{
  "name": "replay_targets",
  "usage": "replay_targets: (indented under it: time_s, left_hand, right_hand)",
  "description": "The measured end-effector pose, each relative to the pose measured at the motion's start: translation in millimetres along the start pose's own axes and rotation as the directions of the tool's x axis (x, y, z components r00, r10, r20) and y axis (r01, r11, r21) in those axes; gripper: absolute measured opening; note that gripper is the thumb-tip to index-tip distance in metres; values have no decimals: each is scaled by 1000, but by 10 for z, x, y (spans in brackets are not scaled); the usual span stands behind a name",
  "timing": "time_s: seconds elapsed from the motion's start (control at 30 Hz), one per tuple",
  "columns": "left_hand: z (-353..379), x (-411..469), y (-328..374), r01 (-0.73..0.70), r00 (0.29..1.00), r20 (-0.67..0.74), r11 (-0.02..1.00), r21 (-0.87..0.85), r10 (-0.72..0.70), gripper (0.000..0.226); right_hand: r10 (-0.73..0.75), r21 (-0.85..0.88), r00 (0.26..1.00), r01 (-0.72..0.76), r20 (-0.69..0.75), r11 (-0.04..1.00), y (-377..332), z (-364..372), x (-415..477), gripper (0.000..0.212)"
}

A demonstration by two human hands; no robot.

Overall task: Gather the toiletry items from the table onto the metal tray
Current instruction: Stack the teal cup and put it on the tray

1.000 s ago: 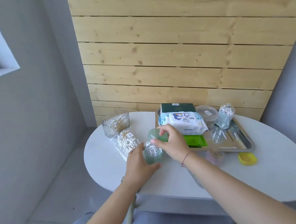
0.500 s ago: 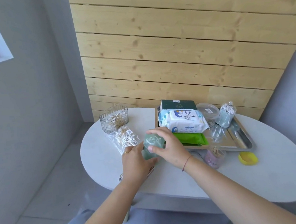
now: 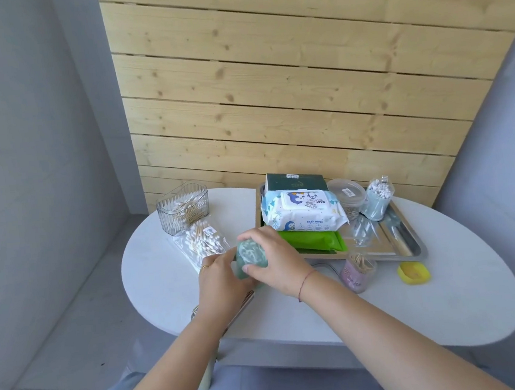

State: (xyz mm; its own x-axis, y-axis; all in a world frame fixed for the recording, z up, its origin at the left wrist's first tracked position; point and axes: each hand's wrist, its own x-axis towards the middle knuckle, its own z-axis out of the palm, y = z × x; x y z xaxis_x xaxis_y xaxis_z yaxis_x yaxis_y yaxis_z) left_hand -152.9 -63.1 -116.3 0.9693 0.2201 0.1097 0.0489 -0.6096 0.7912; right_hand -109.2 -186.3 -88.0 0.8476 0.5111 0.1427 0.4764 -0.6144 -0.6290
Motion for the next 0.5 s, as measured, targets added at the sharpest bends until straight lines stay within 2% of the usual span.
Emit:
replay_targets:
  time_s: [0.13, 0.23, 0.27, 0.33, 0.4, 0.5]
  left_hand:
    - [39, 6, -1, 14, 1000, -3, 1000, -4, -14, 48]
    - [31, 6, 32, -28, 998, -49, 1000, 14, 29, 41]
    - [7, 5, 65, -66, 995, -80, 998, 4, 66, 44]
    - [-84, 11, 207, -130, 988, -95, 988, -81, 122, 64]
    - [-183, 17, 388, -131, 991, 8, 968, -213, 136, 79]
    - [-257, 25, 617, -111, 978, 141, 958, -263, 152, 67]
  right_hand:
    - [52, -130, 997, -45, 55, 991, -37, 35, 74, 51]
    - [76, -130, 996, -69, 48, 989, -94, -33, 95, 53]
    - [80, -99, 996, -77, 27, 992, -122, -119, 92, 53]
    - [62, 2, 998, -62, -3, 998, -205, -390, 78, 54]
    - [11, 115, 999, -15, 40, 993, -300, -698, 34, 54]
    - [-71, 171, 987, 46, 144, 984, -368, -1044, -45, 57]
